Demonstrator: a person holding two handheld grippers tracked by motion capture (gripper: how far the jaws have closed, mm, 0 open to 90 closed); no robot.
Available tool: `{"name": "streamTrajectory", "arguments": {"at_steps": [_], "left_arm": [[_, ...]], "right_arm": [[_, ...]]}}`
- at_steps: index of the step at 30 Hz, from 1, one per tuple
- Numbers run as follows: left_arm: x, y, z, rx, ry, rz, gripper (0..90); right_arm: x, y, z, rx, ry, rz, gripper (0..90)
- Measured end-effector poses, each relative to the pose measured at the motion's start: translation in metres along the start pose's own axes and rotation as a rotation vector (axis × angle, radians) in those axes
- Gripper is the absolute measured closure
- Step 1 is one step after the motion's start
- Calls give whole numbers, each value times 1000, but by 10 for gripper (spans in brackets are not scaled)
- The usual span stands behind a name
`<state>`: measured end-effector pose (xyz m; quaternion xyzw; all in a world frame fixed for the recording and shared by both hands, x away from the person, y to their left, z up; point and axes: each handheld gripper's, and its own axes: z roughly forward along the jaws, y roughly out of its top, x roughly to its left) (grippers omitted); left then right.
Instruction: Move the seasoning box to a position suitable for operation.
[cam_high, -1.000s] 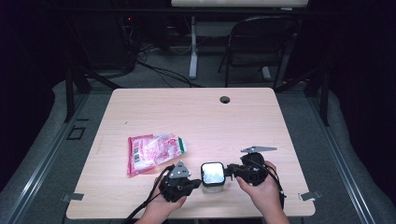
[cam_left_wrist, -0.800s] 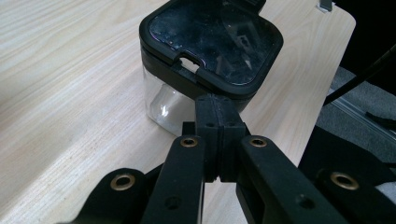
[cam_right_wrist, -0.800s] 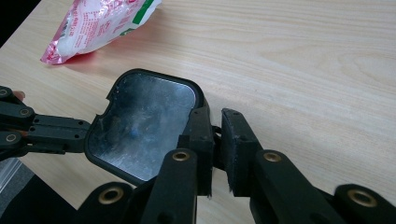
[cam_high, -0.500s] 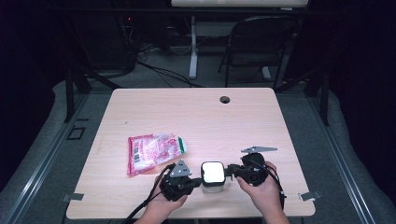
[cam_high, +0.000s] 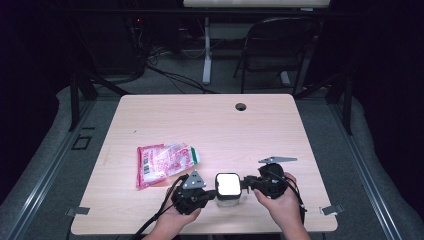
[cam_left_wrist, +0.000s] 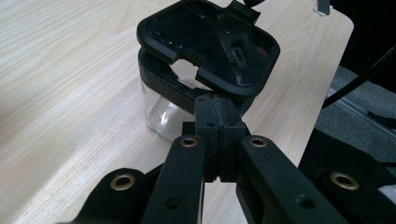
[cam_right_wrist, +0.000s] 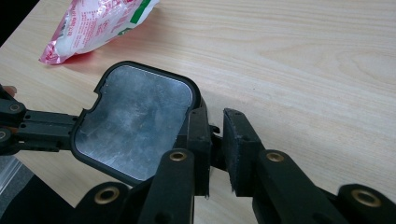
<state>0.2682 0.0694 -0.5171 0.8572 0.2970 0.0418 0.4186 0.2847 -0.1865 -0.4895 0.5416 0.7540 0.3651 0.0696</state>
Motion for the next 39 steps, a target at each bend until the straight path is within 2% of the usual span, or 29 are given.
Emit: {"name": "streamTrajectory", "arguments": {"at_steps": [5,6,7,12,17,22,26,28,35,39], "left_arm": [[0,2,-2,-2,1,3,900],[-1,3,-2,-2,18,5,900],[0,4,-3,0,4,6,899],[-1,8,-5,-4,10,12,900],[-1,12,-5,-10,11,7,900],[-3,18,-6,-6,17,18,899],[-5,21,-6,-2,16,25,898],[-5,22,-6,-2,14,22,898],[-7,29,-8,-12,19,31,896],[-8,32,-7,-16,22,32,889]], "right_arm": [[2,1,-1,12,-4,-15,783],[2,2,-1,8,3,-25,777],[3,2,-2,9,2,-24,765],[10,3,-5,21,33,-58,710],[16,-3,-10,20,71,-71,626],[21,-11,-11,16,66,-112,568],[27,-16,-14,33,84,-115,524],[30,-18,-14,50,84,-120,505],[34,-21,-10,44,65,-130,463],[37,-21,-9,37,45,-163,427]]}}
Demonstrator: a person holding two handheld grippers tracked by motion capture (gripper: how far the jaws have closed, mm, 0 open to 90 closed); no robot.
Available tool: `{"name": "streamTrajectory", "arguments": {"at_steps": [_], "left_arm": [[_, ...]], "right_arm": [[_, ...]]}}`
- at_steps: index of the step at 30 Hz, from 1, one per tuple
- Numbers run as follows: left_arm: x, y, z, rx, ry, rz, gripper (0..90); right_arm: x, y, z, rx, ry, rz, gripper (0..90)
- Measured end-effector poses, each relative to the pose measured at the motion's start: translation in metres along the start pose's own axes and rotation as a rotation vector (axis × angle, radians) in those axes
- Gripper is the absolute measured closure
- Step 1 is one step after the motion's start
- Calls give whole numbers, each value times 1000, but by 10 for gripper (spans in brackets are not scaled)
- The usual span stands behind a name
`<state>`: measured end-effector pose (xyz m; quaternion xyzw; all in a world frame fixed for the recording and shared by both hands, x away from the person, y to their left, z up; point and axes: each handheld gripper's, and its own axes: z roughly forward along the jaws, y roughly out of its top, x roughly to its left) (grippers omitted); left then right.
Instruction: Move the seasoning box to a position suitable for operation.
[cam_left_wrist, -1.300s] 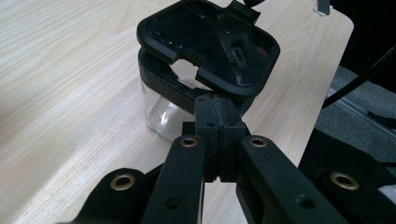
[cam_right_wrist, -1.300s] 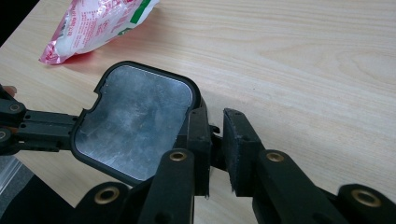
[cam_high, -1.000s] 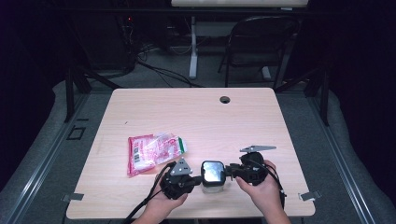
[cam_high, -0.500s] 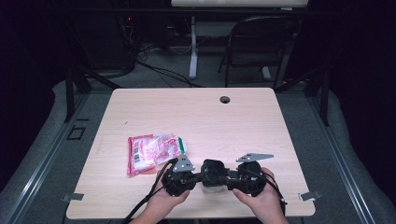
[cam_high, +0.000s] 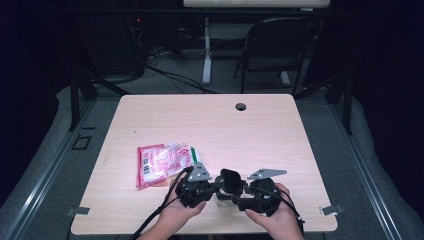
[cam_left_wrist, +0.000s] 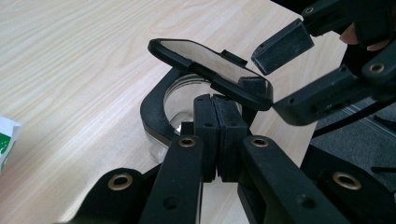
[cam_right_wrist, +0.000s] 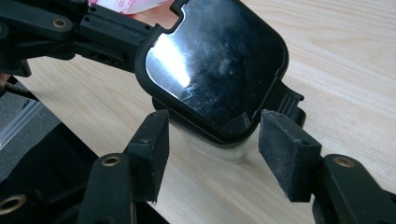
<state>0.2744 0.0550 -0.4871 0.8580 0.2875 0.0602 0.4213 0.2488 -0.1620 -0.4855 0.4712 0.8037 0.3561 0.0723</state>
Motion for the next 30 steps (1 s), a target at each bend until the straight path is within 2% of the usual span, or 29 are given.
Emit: {"name": "streamTrajectory", "arguments": {"at_steps": [5,10,18,23,27,30], "left_arm": [[-1,3,0,-2,-2,7,881],[-1,3,1,1,2,13,875],[2,1,2,-6,14,9,824],[11,-3,5,-9,29,-22,755],[19,-5,9,-4,62,-24,700],[24,-5,12,-12,65,-33,645]], "right_arm": [[4,0,5,16,-23,-20,401],[6,1,8,8,-63,-36,399],[2,0,9,-20,-47,-5,403],[2,0,9,-13,-47,-8,402],[2,0,9,-21,-46,-3,403],[2,0,9,-23,-44,-5,403]]}}
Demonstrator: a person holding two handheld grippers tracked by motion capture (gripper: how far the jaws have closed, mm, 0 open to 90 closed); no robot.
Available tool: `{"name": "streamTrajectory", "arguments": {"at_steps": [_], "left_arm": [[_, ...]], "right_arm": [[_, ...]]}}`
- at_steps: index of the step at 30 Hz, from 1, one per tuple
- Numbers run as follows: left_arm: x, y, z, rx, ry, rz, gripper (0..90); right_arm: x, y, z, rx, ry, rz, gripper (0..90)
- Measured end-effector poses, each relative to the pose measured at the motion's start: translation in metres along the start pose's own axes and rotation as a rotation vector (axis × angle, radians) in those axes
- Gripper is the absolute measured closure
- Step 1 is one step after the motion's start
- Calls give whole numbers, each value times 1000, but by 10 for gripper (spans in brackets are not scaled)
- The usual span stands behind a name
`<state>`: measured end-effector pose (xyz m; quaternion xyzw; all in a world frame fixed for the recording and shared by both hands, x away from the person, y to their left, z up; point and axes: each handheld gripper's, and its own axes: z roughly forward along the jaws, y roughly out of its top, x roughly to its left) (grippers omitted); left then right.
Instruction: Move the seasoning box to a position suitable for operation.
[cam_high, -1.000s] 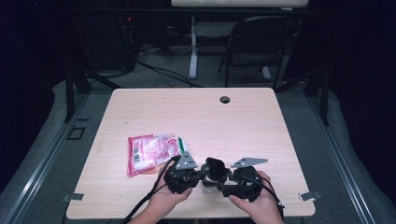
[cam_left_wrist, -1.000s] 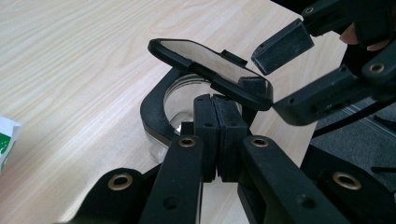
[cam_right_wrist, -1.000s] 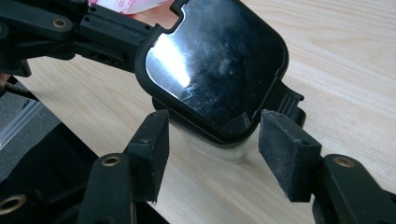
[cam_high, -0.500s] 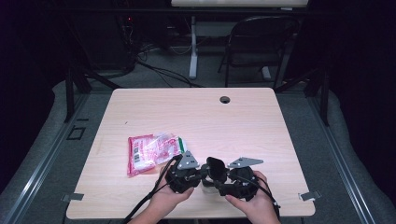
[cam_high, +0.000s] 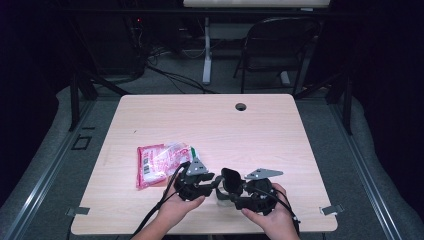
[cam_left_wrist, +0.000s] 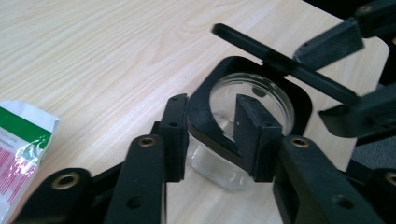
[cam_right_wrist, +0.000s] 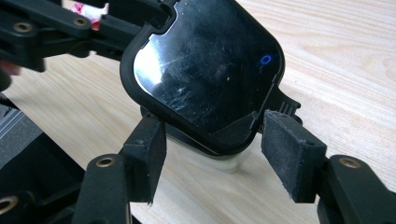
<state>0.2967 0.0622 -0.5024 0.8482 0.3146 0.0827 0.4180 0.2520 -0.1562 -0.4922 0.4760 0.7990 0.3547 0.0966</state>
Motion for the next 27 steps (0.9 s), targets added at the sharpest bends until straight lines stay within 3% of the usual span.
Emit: {"name": "streamTrajectory", "arguments": {"at_steps": [6,13,14,18,27], "left_arm": [[2,-1,10,9,5,-12,623],[3,-4,17,24,-26,-25,639],[2,-4,18,24,-11,-24,639],[5,-3,17,33,-36,-36,648],[4,-2,18,34,-28,-33,655]], "right_arm": [[-1,0,0,0,0,6,406],[-2,0,0,-6,3,10,411],[-2,0,0,-6,4,11,411],[-3,0,-1,-11,12,15,411],[-8,0,-6,-26,11,24,471]]}}
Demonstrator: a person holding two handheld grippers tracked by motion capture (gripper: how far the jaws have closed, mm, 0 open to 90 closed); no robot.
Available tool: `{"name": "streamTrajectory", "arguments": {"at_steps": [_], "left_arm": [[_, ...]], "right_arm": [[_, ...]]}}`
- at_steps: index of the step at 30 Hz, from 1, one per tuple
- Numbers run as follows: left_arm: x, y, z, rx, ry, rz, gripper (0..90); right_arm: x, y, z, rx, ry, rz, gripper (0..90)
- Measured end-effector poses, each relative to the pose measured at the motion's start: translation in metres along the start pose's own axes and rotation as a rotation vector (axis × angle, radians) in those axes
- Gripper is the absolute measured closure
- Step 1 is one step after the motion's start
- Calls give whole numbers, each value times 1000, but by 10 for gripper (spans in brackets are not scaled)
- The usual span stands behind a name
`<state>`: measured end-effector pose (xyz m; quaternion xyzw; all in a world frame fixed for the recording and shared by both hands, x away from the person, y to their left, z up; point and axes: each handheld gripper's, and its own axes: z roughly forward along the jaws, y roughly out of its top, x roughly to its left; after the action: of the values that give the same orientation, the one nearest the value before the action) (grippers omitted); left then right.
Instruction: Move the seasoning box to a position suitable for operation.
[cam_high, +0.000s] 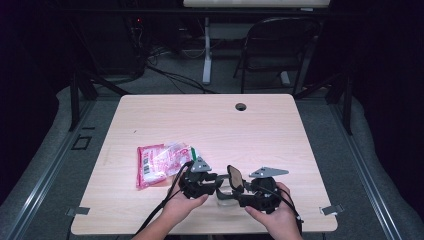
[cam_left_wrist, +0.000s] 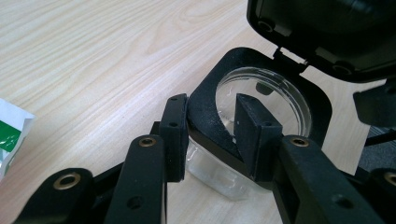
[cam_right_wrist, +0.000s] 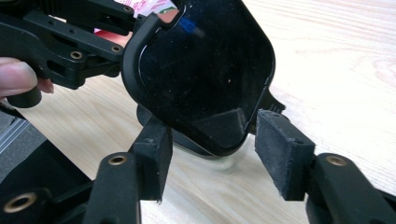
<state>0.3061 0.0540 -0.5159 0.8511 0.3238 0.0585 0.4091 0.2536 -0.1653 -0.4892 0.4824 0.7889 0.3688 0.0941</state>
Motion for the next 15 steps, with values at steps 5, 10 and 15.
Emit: {"name": "streamTrajectory", "arguments": {"at_steps": [5,10,15], "left_arm": [[-1,0,0,-2,4,0,655],[-1,0,0,-2,6,2,657],[-1,0,1,-9,18,10,665]], "right_arm": [[-4,-1,-6,-20,-12,7,579],[-11,-3,-12,-24,-18,16,716],[-15,-4,-15,-24,-32,28,773]]}}
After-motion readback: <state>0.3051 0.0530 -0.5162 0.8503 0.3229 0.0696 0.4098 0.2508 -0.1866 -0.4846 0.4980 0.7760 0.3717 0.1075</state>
